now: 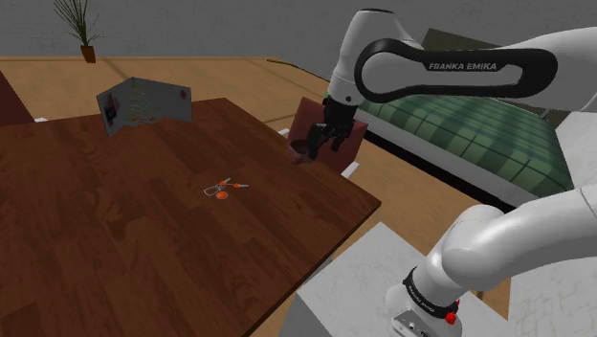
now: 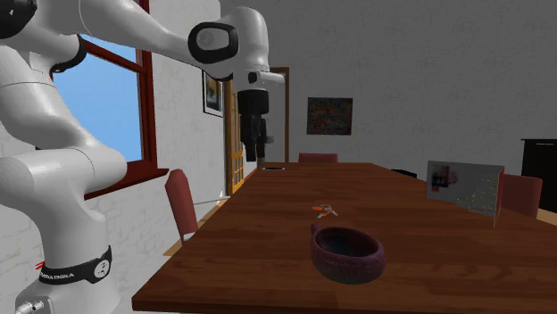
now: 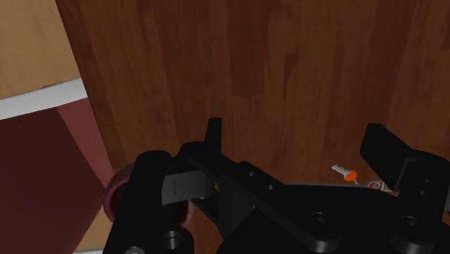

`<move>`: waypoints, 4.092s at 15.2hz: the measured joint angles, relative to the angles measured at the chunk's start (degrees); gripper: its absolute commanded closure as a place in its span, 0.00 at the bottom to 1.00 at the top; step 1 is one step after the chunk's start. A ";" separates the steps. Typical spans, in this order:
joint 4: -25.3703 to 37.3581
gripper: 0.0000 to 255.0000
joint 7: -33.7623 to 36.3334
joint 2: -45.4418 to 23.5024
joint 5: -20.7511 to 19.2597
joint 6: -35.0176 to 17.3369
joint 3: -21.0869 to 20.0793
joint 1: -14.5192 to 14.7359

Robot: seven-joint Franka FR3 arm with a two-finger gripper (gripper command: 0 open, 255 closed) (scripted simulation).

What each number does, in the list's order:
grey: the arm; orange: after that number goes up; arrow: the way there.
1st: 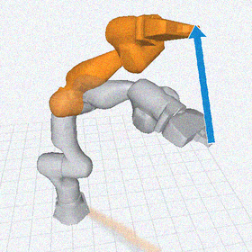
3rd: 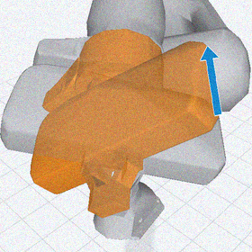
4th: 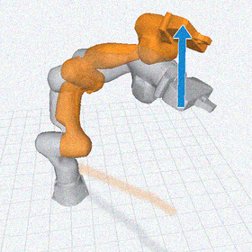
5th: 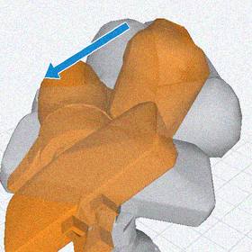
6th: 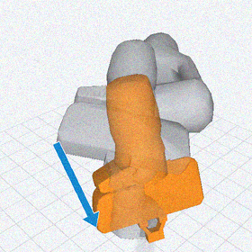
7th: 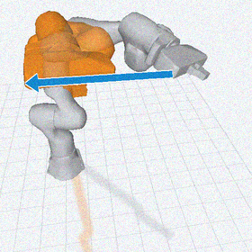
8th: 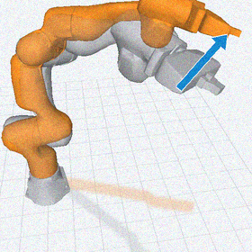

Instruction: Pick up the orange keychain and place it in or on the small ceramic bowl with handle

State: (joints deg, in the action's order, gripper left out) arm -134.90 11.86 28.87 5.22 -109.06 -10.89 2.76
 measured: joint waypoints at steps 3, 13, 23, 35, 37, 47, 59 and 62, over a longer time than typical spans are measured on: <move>2.61 0.00 4.52 -5.49 0.23 -2.58 -3.07 0.38; 14.43 0.00 19.91 -26.76 -4.78 -10.18 -10.75 1.48; 32.63 0.00 33.98 -48.78 -13.83 -10.85 -11.98 7.19; 31.63 0.00 35.21 -52.33 -15.47 -15.12 -11.25 7.88; 31.62 1.00 35.21 -52.34 -15.47 -15.13 -11.25 7.89; 32.08 1.00 35.08 -51.91 -15.46 -14.80 -11.28 7.79; 35.33 1.00 34.17 -48.70 -13.62 -8.09 -12.16 7.47; 36.45 1.00 33.77 -47.94 -13.21 -6.28 -12.27 7.29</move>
State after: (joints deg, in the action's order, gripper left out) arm -98.45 45.64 -19.07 -7.99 -115.33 -23.16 10.05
